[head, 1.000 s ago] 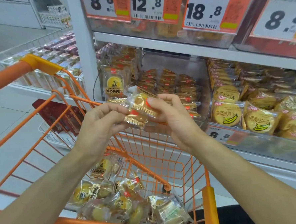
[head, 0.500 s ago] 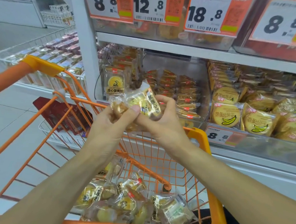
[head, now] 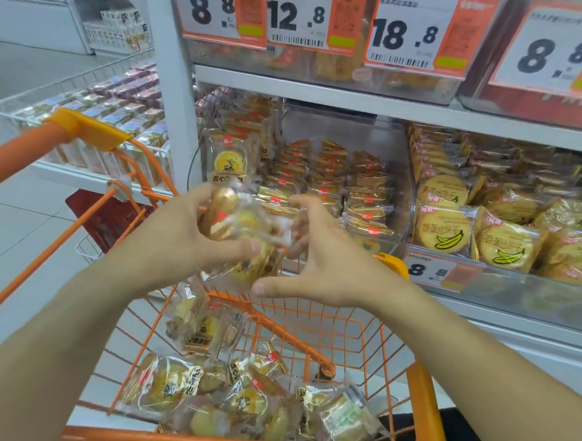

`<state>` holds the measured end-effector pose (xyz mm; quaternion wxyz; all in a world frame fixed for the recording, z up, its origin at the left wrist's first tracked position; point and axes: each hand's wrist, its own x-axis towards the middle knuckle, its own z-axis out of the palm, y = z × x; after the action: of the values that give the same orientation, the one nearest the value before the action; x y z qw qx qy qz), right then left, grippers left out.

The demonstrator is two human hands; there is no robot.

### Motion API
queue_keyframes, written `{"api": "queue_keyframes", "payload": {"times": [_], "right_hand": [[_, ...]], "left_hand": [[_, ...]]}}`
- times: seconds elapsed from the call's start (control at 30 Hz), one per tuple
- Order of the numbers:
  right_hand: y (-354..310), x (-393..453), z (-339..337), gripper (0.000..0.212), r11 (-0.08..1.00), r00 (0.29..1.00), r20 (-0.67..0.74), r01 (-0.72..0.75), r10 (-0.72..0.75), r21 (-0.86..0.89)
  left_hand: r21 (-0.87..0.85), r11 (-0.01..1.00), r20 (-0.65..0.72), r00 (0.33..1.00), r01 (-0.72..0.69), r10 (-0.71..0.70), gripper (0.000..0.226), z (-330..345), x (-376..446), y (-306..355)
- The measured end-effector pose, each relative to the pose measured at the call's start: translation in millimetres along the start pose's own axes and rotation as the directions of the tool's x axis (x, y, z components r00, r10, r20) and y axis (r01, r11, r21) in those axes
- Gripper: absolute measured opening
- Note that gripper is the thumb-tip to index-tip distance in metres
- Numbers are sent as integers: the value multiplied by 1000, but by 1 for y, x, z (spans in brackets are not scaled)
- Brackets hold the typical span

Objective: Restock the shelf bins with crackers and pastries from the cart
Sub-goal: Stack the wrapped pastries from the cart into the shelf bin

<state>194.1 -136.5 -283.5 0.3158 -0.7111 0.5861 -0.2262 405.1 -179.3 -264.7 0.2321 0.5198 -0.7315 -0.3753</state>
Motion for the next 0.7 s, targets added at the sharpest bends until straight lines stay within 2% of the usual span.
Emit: {"api": "queue_keyframes", "payload": {"times": [0.03,0.1,0.17,0.23,0.33,0.4,0.5,0.57,0.7], "right_hand": [[0,0,0,119,1000,1000,-21,18,-18,-1],[-1,0,2,122,994,996,-4,88,-88,-57],[-2,1,7,116,982,991,19,134,-133,-132],[-2,5,12,101,984,989,-57,127,-136,-128],[1,15,18,78,993,975,-203,104,-91,58],[7,23,19,74,960,962,-270,103,-30,259],[20,38,19,69,920,938,-340,76,65,385],[23,45,21,61,898,925,-366,76,99,434],[21,57,25,47,836,905,-404,116,134,537]], "left_hand": [[71,997,79,997,-10,4,58,-4,2,-1],[165,985,177,984,-50,20,70,-7,5,-2],[188,981,182,983,-55,20,72,-7,9,-3],[168,984,149,988,-58,33,74,-6,13,-4],[23,997,-35,996,-77,78,75,-1,16,-2],[-180,982,-142,989,-53,27,64,4,21,0],[-510,859,-81,991,47,-102,48,13,34,2],[-496,867,-83,990,57,-112,43,18,44,-3],[-437,899,-140,989,-14,-53,40,23,54,-5]]}}
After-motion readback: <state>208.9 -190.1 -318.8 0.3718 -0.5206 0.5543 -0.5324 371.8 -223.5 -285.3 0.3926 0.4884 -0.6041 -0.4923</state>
